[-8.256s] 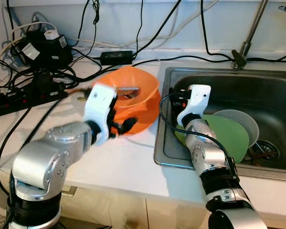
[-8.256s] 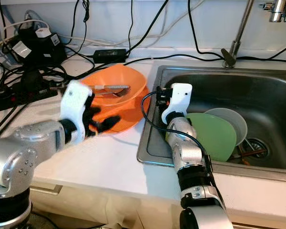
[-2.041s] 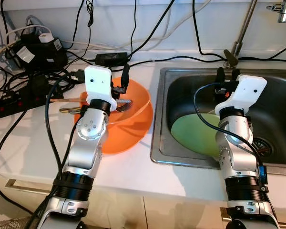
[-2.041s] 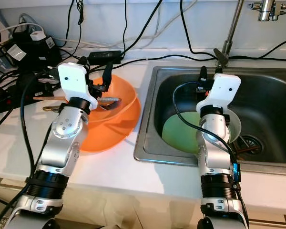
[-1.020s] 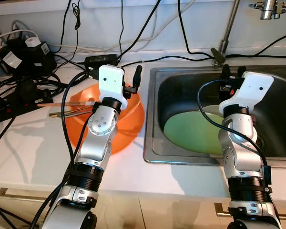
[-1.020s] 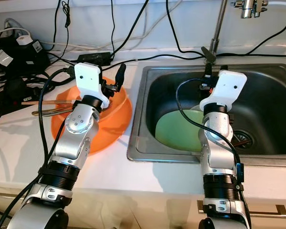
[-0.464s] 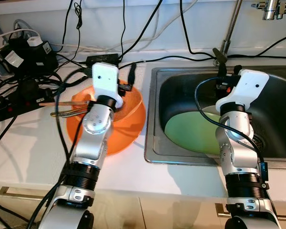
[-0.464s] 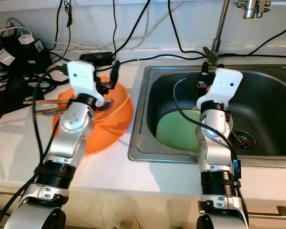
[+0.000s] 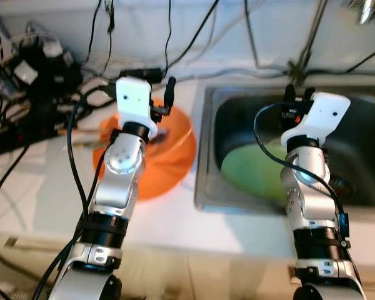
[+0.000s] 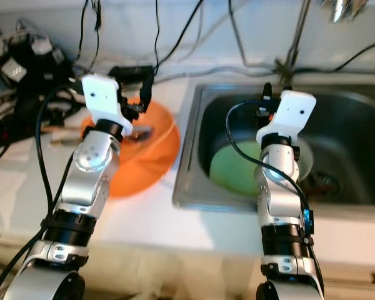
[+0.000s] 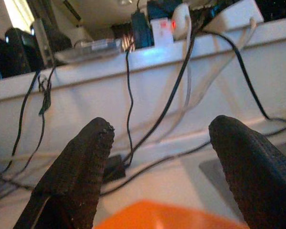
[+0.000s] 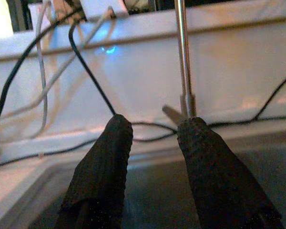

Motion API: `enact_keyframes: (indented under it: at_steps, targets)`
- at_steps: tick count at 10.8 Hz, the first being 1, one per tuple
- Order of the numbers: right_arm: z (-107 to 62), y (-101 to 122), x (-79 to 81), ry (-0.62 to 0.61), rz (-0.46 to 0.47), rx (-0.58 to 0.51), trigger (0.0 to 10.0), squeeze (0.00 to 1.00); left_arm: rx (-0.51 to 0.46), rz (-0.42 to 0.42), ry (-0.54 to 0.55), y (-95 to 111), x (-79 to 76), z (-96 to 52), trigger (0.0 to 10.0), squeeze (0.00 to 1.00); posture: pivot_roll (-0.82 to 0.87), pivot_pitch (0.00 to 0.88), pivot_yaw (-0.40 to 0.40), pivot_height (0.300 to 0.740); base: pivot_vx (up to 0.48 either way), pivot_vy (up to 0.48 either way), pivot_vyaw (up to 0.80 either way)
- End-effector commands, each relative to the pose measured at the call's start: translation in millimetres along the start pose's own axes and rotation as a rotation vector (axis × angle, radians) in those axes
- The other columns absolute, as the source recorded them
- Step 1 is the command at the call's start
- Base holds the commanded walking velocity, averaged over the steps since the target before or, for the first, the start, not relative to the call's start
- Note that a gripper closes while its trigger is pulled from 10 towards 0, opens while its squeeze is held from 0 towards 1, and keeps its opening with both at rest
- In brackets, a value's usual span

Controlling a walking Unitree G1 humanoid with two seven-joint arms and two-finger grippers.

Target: Kitchen organization

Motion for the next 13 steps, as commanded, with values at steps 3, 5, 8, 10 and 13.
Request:
enact_keyframes:
  at_steps: [3,5,8,10,13]
  targets:
    - [-3.0,-5,2.7,0.001,0.002,0.017,10.0,0.00,0.006,0.015,0.019,1,6.3,-1.5,10.0,0.00,0.03,0.000,0.113,0.740,-0.309,0.000,0.00]
    - [-2.9,-5,3.2,0.001,0.003,0.019,10.0,0.00,0.003,0.026,0.037,4,9.6,-1.3,10.0,0.00,0.03,0.000,0.107,0.740,0.000,0.000,0.00]
    - [-3.8,-6,5.1,0.010,0.004,0.022,10.0,0.00,-0.022,0.014,0.054,9,10.7,-2.8,10.0,0.00,0.03,0.000,0.099,0.740,0.000,0.000,0.00]
    - [-4.7,-8,6.5,0.017,0.000,0.033,10.0,0.00,0.030,0.009,0.049,-4,9.0,-9.8,10.0,0.00,0.03,0.000,0.094,0.740,0.000,0.000,0.00]
    - [-6.1,-11,9.5,0.038,0.000,0.050,10.0,0.00,0.090,-0.001,0.055,-19,8.0,-22.9,10.0,0.00,0.04,0.000,0.089,0.740,0.000,0.000,0.00]
Point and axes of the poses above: a point about 5 cm out from each wrist's last joint towards the gripper, its own z axis pointing out of the wrist towards the gripper, its own y axis along the axis of the wrist's last joint, x = y × z, the point moved 1 cm from there along z, pointing out of the wrist towards the gripper, and after that the axes turned 5 degrees about z, right-handed, at the moved point
